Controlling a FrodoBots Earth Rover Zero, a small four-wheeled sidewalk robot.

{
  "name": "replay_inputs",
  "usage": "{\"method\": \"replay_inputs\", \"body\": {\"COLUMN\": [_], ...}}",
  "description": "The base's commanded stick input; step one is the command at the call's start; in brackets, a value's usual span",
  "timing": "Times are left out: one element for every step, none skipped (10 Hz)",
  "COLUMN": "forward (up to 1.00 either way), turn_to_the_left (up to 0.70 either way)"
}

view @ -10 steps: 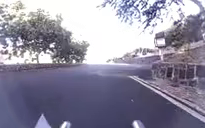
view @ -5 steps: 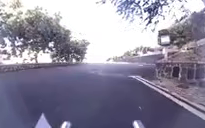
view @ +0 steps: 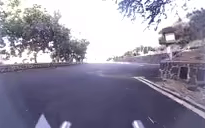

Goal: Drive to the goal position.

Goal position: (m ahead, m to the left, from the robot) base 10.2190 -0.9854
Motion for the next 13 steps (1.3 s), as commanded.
{"method": "replay_inputs", "body": {"forward": [0.69, 0.69, 0.69, 0.69, 0.69, 0.69, 0.69, 0.69, 0.69, 0.69, 0.69, 0.69, 0.69], "turn_to_the_left": [0.02, 0.03, 0.03, 0.03, 0.03, 0.03, 0.03, 0.03, 0.03, 0.03, 0.03, 0.03, 0.03]}}
